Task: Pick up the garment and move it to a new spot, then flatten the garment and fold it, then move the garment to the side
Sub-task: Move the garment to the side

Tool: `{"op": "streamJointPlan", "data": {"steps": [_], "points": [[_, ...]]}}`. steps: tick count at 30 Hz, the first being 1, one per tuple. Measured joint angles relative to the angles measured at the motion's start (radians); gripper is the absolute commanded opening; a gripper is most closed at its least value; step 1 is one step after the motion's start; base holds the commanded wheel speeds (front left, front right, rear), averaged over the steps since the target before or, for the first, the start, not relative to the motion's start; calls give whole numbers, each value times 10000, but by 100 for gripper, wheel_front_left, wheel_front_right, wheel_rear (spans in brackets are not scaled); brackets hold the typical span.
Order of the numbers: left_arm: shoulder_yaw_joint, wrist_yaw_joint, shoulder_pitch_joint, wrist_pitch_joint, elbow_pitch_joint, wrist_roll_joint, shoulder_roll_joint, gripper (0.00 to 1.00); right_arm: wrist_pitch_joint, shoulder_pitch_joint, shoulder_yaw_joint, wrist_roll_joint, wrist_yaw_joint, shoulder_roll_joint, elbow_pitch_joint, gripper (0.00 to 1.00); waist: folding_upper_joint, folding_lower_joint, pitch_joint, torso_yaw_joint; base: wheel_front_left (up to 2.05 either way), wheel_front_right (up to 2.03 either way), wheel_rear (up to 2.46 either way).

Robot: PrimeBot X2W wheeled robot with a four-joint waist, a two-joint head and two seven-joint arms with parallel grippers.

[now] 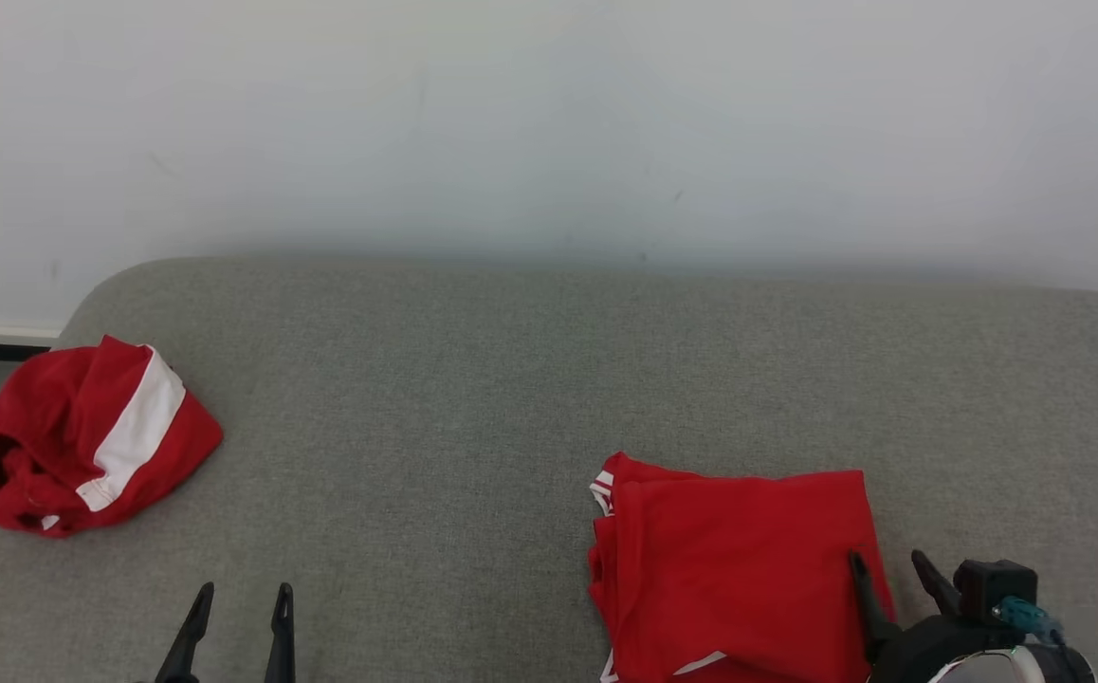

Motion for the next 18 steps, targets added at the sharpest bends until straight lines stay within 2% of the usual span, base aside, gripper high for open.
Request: {"op": "streamJointPlan", "data": {"steps": [11,12,13,14,18], "points": [[-25,-25,-205,0,117,-36,94,100,198,-1429,481,265,0,10,3388,100,-1,0,278,258,0,0,0],[-29,-27,-238,0,140,-40,96,100,280,-1584,474,337,0,17,3626,47,-1,0,295,260,0,0,0],[-35,-27,-262,0,155,-54,100,100,299,-1707,497,418,0,48,3787,47,0,0,309,261,0,0,0],[-44,-29,-271,0,169,-67,102,100,293,-1796,539,525,0,88,3917,0,0,0,319,266,0,0,0],[-23,-29,-310,0,182,-90,100,100,71,-2122,771,907,0,102,4186,0,-1,0,368,267,0,0,0]]}}
